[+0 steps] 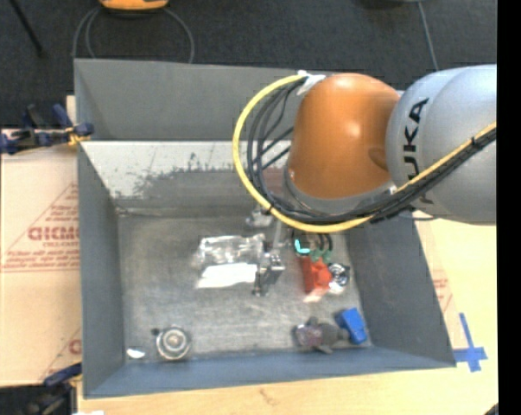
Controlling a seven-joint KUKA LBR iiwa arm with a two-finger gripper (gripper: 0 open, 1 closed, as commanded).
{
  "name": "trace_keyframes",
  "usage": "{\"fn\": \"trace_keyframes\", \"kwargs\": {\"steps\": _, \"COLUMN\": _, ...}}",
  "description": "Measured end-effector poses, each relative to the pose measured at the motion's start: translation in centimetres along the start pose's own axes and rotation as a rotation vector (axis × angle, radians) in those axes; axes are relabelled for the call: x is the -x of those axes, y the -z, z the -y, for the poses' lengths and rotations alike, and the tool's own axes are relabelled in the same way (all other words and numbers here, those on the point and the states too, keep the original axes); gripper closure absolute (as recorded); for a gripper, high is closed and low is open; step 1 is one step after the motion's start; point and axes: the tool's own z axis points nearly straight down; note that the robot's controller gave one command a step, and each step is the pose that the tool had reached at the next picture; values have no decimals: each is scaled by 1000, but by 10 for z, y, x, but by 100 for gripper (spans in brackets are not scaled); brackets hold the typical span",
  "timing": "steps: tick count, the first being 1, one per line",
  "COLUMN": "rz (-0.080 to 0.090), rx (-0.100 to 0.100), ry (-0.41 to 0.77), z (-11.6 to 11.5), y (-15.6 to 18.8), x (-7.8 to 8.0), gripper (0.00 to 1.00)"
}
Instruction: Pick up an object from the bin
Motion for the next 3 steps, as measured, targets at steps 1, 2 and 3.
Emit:
{"fn": "trace_keyframes", "kwargs": {"steps": 1, "rz": 12, "rx": 3, "ry": -118, "z": 26, "y": -160, "x": 65, "gripper": 0}}
{"fn": "trace_keyframes", "kwargs": {"steps": 2, "rz": 20, "rx": 3, "ry": -120, "z": 26, "y": -154, "x": 67, "gripper": 100}}
{"fn": "trace_keyframes", "kwargs": {"steps": 3, "rz": 2, "rx": -1, "ry": -101, "z": 38, "y": -13, "x": 72, "gripper": 100}}
